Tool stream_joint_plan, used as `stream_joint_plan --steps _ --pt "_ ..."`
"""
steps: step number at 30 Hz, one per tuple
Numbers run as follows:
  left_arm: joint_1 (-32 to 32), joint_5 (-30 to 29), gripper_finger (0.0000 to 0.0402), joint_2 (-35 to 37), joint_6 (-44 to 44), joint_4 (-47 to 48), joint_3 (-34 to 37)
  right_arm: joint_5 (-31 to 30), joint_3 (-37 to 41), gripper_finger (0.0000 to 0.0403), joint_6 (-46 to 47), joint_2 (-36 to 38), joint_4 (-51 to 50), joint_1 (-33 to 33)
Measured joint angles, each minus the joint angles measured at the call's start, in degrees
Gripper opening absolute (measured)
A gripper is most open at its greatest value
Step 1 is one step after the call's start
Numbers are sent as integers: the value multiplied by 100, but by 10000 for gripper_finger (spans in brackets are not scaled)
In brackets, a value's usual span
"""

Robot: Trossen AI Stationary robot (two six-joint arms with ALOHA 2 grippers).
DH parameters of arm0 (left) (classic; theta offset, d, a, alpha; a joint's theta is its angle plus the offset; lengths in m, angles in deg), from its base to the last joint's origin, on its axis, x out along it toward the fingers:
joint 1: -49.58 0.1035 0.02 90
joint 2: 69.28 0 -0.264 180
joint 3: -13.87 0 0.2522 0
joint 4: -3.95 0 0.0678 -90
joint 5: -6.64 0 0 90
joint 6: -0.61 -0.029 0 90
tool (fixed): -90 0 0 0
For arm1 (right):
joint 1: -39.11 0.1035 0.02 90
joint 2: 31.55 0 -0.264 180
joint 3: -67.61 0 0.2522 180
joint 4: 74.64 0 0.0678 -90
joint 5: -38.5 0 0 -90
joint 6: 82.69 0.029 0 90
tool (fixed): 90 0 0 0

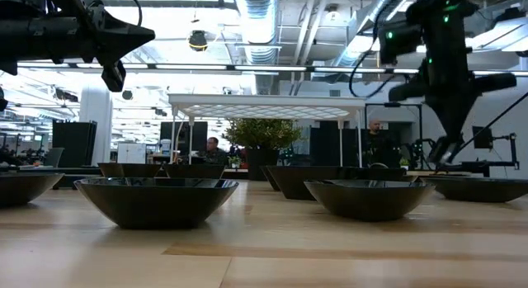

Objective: Pick & Place Mini shaped plates
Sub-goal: Put the square plate on the shelf

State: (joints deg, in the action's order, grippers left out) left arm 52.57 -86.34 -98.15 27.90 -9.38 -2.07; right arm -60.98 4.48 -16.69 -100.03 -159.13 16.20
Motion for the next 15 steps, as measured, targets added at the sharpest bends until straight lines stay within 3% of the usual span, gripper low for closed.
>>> stream_joint_plan --steps 8,15 --pt "0 0 12 -1 0 0 0 21 -668 0 -116 328 -597 2" --pt "0 0 12 0 0 -2 0 81 -1447 0 -453 562 -493 4"
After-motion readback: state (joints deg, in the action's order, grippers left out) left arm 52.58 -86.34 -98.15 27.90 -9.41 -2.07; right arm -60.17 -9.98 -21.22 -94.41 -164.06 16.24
